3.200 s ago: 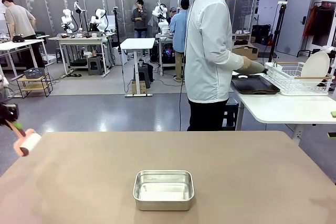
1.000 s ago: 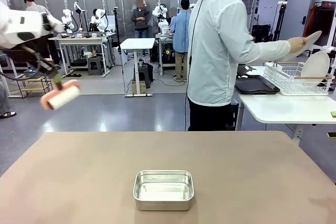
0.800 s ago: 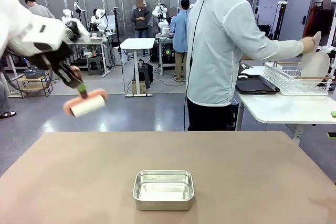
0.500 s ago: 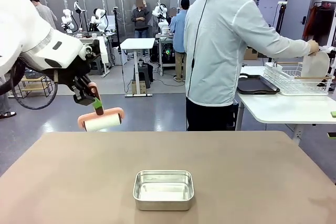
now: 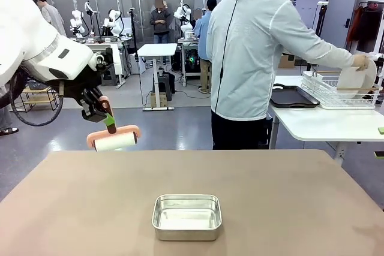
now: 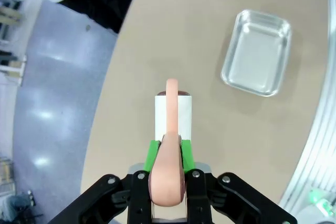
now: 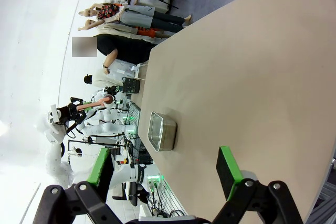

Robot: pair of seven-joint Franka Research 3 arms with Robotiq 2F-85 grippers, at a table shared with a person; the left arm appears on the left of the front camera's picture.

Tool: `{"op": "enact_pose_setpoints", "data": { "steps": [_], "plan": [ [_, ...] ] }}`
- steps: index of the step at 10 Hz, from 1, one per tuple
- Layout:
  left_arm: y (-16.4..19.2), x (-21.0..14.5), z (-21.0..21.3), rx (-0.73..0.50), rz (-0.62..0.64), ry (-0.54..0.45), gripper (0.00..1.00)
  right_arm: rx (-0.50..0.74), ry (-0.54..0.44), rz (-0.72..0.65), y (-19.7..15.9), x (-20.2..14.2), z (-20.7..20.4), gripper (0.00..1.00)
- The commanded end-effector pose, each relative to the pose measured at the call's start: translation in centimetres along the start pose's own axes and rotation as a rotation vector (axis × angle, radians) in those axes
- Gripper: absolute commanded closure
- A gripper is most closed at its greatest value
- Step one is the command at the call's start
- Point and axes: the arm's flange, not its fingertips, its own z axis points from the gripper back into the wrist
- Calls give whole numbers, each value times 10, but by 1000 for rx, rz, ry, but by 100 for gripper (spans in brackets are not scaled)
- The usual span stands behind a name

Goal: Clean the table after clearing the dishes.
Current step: Place the Lint Roller back on top of the Airtight Container.

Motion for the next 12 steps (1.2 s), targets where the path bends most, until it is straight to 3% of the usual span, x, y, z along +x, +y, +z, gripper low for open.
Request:
{"op": "enact_pose_setpoints", "data": {
  "steps": [1, 4, 6, 9, 12],
  "plan": [
    [-8, 22, -14, -156, -150, -76, 80, -5, 10, -4, 4, -3, -1, 0],
    [-40, 81, -80, -404, -293, -85, 80, -5, 10, -4, 4, -3, -1, 0],
    [-46, 112, -118, -470, -352, -77, 80, -5, 10, -4, 4, -3, -1, 0],
    [-40, 123, -166, -549, -307, -45, 80, -5, 10, -4, 4, -3, -1, 0],
    [-27, 122, -188, -572, -297, -29, 80, -5, 10, -4, 4, -3, -1, 0]
  ]
}}
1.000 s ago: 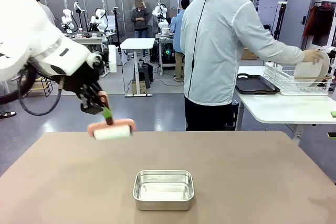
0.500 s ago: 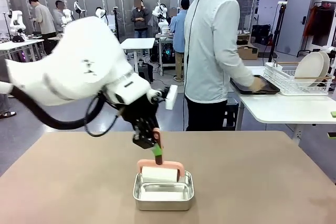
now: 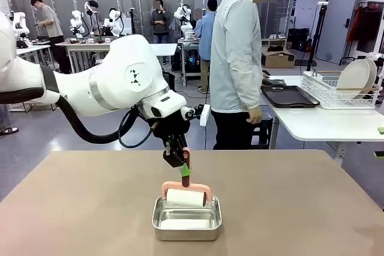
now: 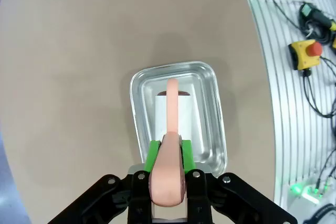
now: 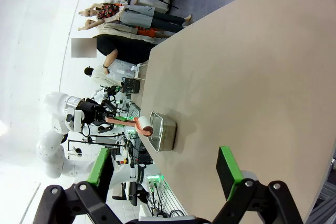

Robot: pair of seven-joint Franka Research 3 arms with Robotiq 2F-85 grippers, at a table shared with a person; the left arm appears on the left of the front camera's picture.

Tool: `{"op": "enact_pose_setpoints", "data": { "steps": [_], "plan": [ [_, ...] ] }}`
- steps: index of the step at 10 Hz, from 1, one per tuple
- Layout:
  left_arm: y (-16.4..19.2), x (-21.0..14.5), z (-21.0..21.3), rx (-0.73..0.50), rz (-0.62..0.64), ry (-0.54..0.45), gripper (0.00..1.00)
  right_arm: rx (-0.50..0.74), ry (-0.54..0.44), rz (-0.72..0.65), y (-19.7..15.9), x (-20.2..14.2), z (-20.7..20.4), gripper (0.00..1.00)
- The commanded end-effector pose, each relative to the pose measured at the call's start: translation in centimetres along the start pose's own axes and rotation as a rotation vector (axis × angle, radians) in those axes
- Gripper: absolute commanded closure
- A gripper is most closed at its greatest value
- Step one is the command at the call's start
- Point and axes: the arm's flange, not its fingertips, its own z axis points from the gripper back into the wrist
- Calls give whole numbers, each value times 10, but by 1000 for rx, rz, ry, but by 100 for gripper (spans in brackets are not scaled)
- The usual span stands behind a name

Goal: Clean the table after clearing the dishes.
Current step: Place the Lint Roller back on top of the Airtight Container.

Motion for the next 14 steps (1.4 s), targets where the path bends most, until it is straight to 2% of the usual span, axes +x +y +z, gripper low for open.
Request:
{"op": "enact_pose_setpoints", "data": {
  "steps": [1, 2, 9, 14],
  "plan": [
    [11, 0, -3, -51, -16, -24, 80, -4, 9, -5, 4, -3, -1, 0],
    [16, -3, -12, -113, 25, -47, 80, -4, 9, -5, 4, -3, -1, 0],
    [53, -32, -48, -109, 105, -90, 80, -4, 9, -5, 4, -3, -1, 0],
    [76, -35, -52, -100, 137, -50, 80, -4, 9, -5, 4, -3, -1, 0]
  ]
}}
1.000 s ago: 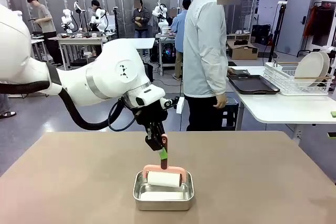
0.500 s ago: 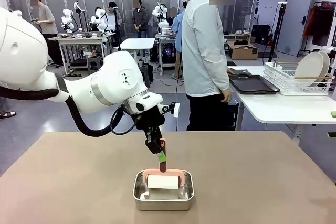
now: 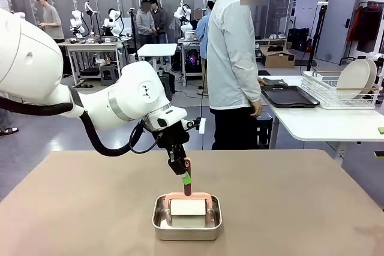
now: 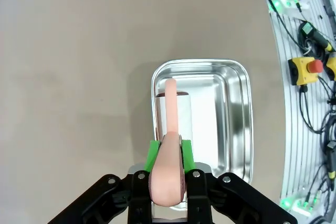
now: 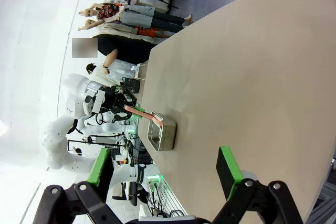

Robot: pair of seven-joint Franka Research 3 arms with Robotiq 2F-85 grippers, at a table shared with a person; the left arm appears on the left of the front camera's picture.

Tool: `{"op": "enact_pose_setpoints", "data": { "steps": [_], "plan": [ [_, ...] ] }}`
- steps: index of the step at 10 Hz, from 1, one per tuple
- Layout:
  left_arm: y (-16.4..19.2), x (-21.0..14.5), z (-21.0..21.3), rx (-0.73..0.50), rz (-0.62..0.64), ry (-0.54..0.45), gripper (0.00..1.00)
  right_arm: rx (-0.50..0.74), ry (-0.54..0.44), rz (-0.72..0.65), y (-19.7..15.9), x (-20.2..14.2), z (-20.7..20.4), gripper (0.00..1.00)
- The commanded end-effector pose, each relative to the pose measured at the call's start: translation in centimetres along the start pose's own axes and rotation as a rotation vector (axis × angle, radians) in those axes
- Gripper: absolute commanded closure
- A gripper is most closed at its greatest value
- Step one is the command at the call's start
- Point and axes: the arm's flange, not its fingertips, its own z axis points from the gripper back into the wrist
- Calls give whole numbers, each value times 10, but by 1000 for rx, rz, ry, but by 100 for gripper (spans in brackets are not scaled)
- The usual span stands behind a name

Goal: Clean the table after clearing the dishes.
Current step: Place the Lint Roller back on top of the Airtight Container.

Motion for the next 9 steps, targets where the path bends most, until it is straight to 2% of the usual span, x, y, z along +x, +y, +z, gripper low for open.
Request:
{"op": "enact_pose_setpoints", "data": {
  "steps": [1, 2, 3, 4, 5, 7, 8, 9],
  "plan": [
    [13, 5, 9, 39, -6, 3, 49, -4, 9, -5, 4, -3, -1, 0],
    [12, 5, 11, 41, -6, 1, 48, -4, 9, -5, 4, -3, -1, 0],
    [11, 5, 13, 49, -4, -3, 18, -4, 9, -5, 4, -3, -1, 0],
    [10, 4, 14, 51, -1, -2, 17, -4, 9, -5, 4, -3, -1, 0],
    [9, 3, 14, 48, -1, 2, 0, -4, 9, -5, 4, -3, -1, 0],
    [8, 3, 15, 47, 1, 5, 0, -4, 9, -5, 4, -3, -1, 0],
    [8, 5, 15, 44, -2, 6, 4, -4, 9, -5, 4, -3, -1, 0],
    [6, 6, 16, 40, -7, 12, 0, -4, 9, -5, 4, -3, -1, 0]
  ]
}}
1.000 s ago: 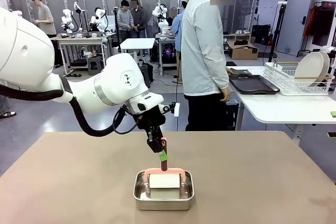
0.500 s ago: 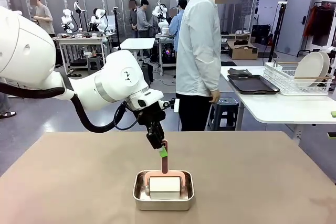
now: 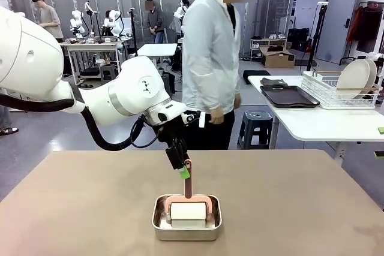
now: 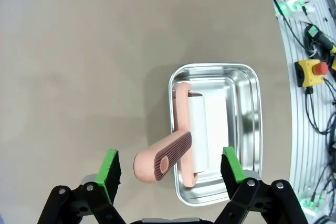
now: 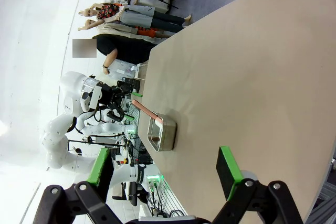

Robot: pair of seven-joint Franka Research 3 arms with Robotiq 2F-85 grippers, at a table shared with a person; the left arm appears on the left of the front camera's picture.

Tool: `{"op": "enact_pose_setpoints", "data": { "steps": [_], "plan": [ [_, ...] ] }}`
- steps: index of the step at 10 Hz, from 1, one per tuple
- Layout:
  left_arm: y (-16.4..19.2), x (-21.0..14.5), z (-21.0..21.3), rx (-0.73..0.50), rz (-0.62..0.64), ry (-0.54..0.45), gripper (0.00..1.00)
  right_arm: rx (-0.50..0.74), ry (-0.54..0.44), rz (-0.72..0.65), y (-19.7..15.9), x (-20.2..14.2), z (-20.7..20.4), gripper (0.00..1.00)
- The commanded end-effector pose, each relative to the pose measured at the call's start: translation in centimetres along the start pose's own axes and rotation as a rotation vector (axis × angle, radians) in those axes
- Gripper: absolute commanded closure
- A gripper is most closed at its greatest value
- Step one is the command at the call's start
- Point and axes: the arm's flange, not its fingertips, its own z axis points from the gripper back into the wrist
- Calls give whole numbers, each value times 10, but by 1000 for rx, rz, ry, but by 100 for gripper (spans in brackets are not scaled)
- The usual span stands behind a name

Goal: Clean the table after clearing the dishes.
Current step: Place the Lint Roller back on top of the Airtight Container.

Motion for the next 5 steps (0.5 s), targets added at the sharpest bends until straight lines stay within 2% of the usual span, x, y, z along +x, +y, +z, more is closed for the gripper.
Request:
{"op": "enact_pose_setpoints", "data": {
  "steps": [1, 5],
  "plan": [
    [-3, 0, 6, 17, 6, 14, 0, -4, 9, -5, 4, -3, -1, 0],
    [0, -5, 33, 106, 37, 12, 0, -4, 9, -5, 4, -3, -1, 0]
  ]
}}
